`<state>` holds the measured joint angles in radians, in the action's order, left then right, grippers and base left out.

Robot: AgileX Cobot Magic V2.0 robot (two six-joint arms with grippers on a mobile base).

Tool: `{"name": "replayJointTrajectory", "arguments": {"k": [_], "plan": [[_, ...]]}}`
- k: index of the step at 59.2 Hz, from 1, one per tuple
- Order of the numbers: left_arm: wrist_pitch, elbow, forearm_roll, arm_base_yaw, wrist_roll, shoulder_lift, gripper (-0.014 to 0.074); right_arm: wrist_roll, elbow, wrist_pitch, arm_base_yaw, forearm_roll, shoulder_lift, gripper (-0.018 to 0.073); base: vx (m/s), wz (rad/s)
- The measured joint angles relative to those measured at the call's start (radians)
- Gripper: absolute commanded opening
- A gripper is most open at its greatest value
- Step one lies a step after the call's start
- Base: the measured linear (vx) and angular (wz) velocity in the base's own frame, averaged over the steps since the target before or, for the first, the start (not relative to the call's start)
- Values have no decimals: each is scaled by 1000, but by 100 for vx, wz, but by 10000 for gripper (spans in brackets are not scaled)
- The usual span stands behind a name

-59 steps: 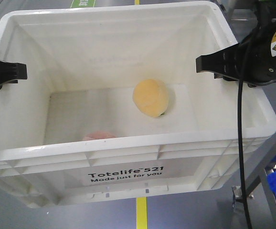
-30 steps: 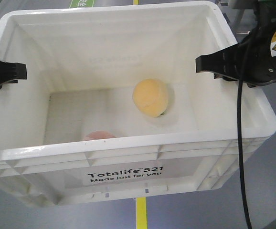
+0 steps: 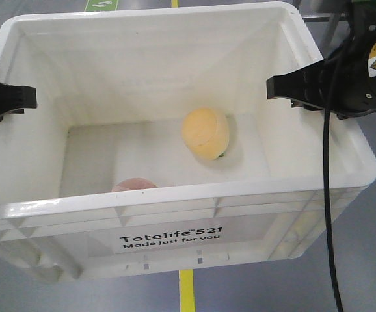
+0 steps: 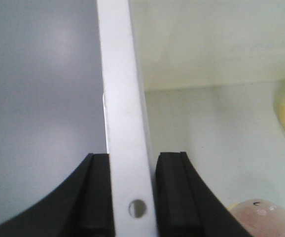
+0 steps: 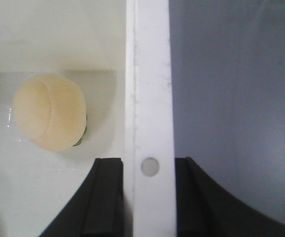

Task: Place moving items into box and shelve

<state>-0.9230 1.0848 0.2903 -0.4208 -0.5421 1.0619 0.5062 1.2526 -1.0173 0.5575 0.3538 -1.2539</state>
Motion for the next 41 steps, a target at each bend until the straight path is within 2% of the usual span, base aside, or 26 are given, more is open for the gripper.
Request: {"name": "replayJointTrajectory", "arguments": {"k": [41], "plan": [[0,0,-1,0,0,0,148,0,0,0,0,0,0,57,41,-4]]}}
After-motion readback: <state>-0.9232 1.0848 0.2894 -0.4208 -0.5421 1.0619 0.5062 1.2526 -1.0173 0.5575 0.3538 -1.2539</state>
